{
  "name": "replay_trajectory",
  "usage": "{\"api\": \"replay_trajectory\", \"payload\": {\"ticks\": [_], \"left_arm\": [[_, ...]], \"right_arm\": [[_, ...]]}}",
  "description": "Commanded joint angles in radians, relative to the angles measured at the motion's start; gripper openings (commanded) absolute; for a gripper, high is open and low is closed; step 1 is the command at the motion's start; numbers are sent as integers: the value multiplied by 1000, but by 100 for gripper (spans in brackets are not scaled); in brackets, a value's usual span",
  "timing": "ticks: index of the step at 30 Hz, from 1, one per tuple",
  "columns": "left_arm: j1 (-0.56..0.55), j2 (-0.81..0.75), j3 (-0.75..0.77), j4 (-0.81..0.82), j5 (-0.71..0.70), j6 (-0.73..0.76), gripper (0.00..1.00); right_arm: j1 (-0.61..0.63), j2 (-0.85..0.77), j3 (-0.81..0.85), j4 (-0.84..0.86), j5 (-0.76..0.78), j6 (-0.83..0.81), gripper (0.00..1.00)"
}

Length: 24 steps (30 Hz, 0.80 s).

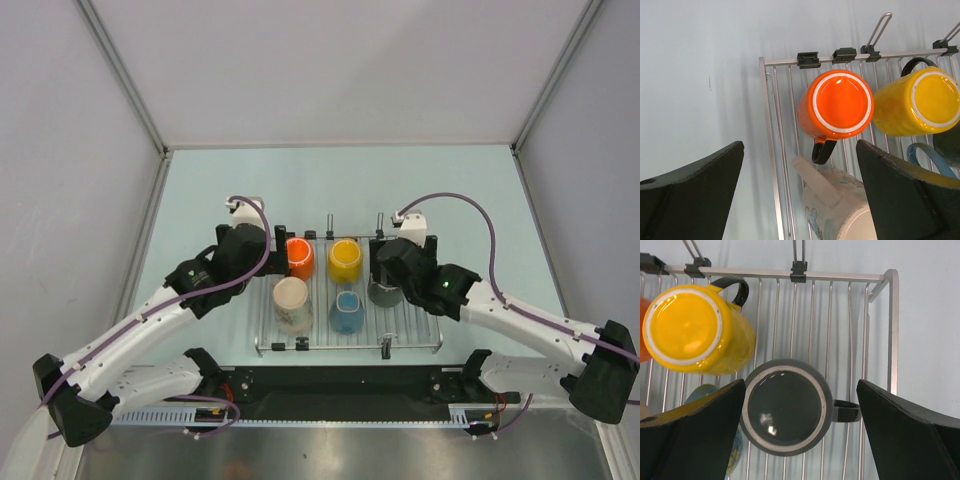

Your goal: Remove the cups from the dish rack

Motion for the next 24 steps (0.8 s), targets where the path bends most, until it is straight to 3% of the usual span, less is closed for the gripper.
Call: {"api": "replay_trajectory", "payload": {"ticks": [1,12,24], "left_arm": [[-3,-4,-2,4,6,-26,100],[-3,0,-16,4,7,-38,100],[-1,3,-25,4,18,-44,100]], "right_arm": [[-66,-1,7,68,-116,-28,100],[-3,125,183,-136,-84,58,100],[29,111,157,-222,-1,158,100]]}}
